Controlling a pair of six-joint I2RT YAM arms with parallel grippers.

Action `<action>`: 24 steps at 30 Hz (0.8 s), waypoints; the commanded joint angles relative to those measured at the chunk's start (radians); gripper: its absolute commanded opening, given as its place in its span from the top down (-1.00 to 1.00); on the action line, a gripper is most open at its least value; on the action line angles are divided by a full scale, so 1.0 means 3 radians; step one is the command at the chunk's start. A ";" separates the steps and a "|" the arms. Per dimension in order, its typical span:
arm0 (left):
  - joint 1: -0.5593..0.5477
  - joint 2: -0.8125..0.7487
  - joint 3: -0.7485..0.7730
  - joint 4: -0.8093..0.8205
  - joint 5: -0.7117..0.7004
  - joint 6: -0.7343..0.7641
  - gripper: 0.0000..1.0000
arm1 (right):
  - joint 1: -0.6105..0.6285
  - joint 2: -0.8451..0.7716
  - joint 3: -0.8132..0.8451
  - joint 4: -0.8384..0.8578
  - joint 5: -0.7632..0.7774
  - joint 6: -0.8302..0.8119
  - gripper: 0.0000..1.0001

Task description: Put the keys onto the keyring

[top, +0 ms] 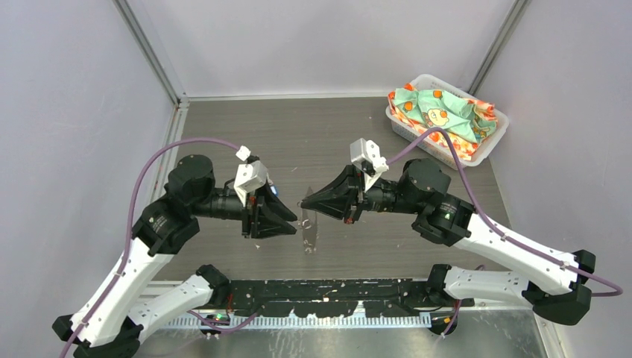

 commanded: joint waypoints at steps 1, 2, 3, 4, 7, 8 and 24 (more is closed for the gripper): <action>0.0003 -0.0116 -0.0119 0.0722 -0.0145 -0.0259 0.34 | 0.0009 -0.0067 -0.0117 0.0769 0.0049 0.0252 0.98; 0.0001 -0.0114 -0.0136 0.0803 -0.0138 -0.0298 0.35 | 0.0009 -0.0062 -0.0138 0.0803 0.0057 0.0261 0.98; 0.0004 -0.0106 -0.0137 0.0868 -0.0120 -0.0334 0.35 | 0.0021 -0.0059 -0.0154 0.0833 0.0059 0.0264 0.98; 0.0001 -0.0092 -0.0131 0.0891 -0.0102 -0.0372 0.37 | 0.0027 -0.0051 -0.0162 0.0851 0.0061 0.0263 0.98; 0.0002 -0.0062 -0.0114 0.1014 -0.0012 -0.0487 0.39 | 0.0057 -0.0034 -0.0187 0.0907 0.0075 0.0257 0.98; 0.0001 -0.0059 -0.0111 0.1040 0.0005 -0.0529 0.40 | 0.0067 -0.0026 -0.0196 0.0930 0.0087 0.0255 0.98; 0.0004 -0.0054 -0.0090 0.1190 -0.0013 -0.0644 0.43 | 0.0206 0.0091 -0.0379 0.1268 0.0169 0.0304 0.98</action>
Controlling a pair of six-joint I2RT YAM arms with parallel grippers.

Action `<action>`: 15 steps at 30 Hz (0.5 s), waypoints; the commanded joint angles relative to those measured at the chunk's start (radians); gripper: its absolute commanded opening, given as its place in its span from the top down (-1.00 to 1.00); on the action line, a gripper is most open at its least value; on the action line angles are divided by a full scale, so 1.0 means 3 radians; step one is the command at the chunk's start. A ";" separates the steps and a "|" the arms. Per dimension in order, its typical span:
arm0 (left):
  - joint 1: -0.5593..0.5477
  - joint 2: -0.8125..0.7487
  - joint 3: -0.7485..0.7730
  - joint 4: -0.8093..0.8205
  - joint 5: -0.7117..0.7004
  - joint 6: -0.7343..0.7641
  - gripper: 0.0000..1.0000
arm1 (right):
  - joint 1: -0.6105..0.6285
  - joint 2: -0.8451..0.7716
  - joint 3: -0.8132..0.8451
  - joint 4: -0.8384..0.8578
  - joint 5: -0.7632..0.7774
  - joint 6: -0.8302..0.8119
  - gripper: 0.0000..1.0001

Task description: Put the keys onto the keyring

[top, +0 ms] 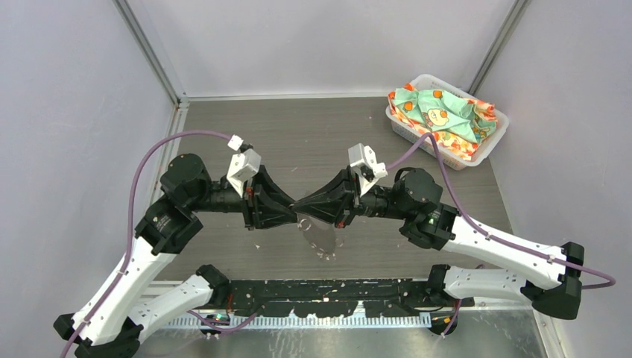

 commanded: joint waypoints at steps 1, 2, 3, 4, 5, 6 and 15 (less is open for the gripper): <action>0.0004 -0.0024 0.0049 0.0227 0.0031 -0.0089 0.43 | 0.0042 -0.0011 -0.0025 0.0311 0.0087 0.0029 0.98; 0.0000 -0.0035 0.0045 0.0208 0.0036 -0.0086 0.43 | 0.0049 -0.0019 -0.0037 0.0326 0.0100 0.0025 0.98; 0.0004 -0.0046 0.0044 0.0198 0.0043 -0.0081 0.43 | 0.0051 -0.0026 -0.0047 0.0333 0.0120 0.0018 0.98; 0.0004 -0.0058 0.0044 0.0167 0.0051 -0.0075 0.43 | 0.0050 -0.0036 -0.0057 0.0334 0.0151 0.0005 0.98; 0.0000 -0.0069 0.0046 0.0142 0.0064 -0.0074 0.43 | 0.0048 -0.0054 -0.0071 0.0341 0.0178 -0.0009 0.98; 0.0004 -0.0079 0.0044 0.0128 0.0075 -0.0078 0.41 | 0.0051 -0.0072 -0.0087 0.0351 0.0204 -0.0021 0.98; 0.0004 -0.0161 0.0064 0.0177 -0.0206 -0.0220 0.41 | 0.0094 -0.0072 -0.0201 0.0501 0.0282 -0.0005 0.98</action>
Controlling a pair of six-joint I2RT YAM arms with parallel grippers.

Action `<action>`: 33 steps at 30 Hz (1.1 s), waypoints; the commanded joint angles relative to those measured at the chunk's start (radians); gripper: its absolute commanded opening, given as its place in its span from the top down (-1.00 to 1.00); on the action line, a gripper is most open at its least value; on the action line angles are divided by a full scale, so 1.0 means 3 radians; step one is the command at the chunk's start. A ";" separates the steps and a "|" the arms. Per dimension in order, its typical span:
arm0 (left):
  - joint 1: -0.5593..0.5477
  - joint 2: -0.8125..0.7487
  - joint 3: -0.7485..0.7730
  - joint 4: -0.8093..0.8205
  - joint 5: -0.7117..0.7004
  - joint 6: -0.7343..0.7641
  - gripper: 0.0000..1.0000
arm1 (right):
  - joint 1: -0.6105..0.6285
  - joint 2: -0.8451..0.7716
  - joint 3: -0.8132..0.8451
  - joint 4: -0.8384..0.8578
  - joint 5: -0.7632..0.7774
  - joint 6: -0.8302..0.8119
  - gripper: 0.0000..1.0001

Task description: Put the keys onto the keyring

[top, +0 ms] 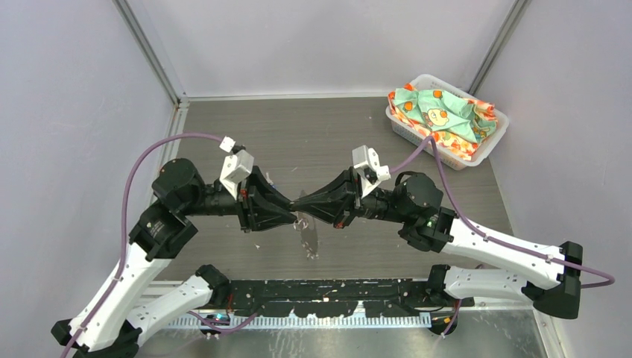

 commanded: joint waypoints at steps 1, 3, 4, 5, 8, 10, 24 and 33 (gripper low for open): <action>0.0004 -0.0067 0.0061 0.0186 -0.0135 -0.0150 0.42 | 0.0051 -0.0056 -0.0102 0.0317 0.0142 -0.0005 0.98; 0.0002 -0.0084 0.0042 0.0201 -0.0202 -0.0226 0.42 | 0.0074 -0.0058 -0.0140 0.0377 0.0172 -0.0005 0.98; 0.0004 -0.0089 0.0039 0.0202 -0.0225 -0.0256 0.42 | 0.0085 -0.0049 -0.0156 0.0405 0.0186 -0.0008 0.98; 0.0002 -0.0086 0.0041 0.0204 -0.0233 -0.0272 0.38 | 0.0098 -0.0045 -0.0174 0.0442 0.0202 -0.0006 0.98; 0.0004 -0.0083 0.0058 0.0187 -0.0250 -0.0238 0.40 | 0.0137 -0.0025 -0.0214 0.0507 0.0246 -0.0006 0.98; 0.0004 -0.0078 0.0053 0.0165 -0.0141 -0.0137 0.59 | 0.0157 -0.0027 -0.0244 0.0558 0.0275 -0.0010 0.98; 0.0004 -0.0121 0.0040 -0.0212 -0.0119 0.0416 0.99 | 0.0183 -0.0144 0.0137 -0.0479 0.0273 0.0010 0.38; -0.0004 -0.0055 0.0121 -0.0724 0.0430 0.1149 0.99 | -0.0009 0.0394 0.1783 -0.3080 -0.0322 -0.0545 0.10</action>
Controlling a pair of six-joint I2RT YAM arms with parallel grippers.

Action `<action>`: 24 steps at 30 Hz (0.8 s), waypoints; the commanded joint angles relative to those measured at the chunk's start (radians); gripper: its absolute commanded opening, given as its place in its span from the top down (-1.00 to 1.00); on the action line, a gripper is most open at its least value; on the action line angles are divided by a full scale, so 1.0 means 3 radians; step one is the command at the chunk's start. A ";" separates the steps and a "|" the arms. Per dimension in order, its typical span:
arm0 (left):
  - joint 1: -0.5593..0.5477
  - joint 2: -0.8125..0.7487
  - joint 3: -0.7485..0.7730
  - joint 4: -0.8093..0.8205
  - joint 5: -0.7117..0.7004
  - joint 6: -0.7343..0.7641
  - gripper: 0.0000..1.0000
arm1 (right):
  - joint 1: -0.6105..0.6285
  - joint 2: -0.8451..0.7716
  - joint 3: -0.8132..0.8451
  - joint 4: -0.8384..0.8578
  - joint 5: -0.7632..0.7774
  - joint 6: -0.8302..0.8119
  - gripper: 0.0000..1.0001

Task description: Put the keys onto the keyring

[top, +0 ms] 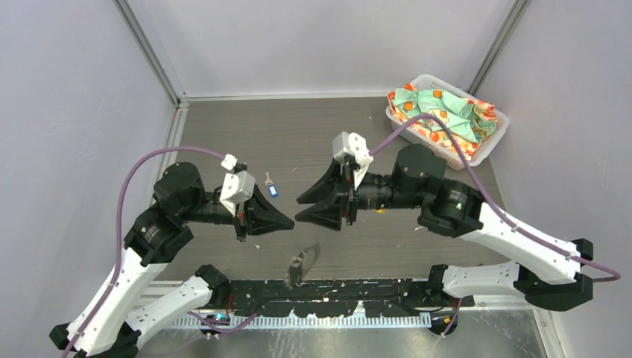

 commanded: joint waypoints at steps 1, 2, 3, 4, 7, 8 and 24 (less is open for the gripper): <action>-0.0030 0.0018 0.0105 -0.0260 0.0353 0.0393 0.99 | -0.0139 0.0222 0.0699 -0.1083 -0.0320 -0.0259 0.11; -0.0028 0.0035 0.0125 -0.0284 0.0361 0.0391 0.99 | -0.0151 0.0279 0.0767 -0.1145 -0.0368 -0.0255 0.15; -0.0028 0.0046 0.0138 -0.0296 0.0358 0.0393 0.99 | -0.0163 0.0331 0.0791 -0.1175 -0.0399 -0.0249 0.20; -0.0028 0.0048 0.0140 -0.0344 0.0337 0.0404 0.99 | -0.0171 0.0364 0.0800 -0.1185 -0.0414 -0.0234 0.24; -0.0030 -0.0014 0.0085 -0.0587 0.0182 0.0595 0.99 | -0.0179 0.0354 0.0629 -0.1186 -0.0271 -0.0194 0.27; -0.0028 -0.0040 0.0022 -0.0698 0.0127 0.0742 0.99 | -0.0178 0.0294 0.0456 -0.1112 -0.0172 -0.0174 0.27; 0.1656 0.0966 -0.0194 -0.1593 -0.0096 0.1854 -0.36 | -0.0288 0.0643 -0.1209 0.0402 0.1803 0.0428 -0.11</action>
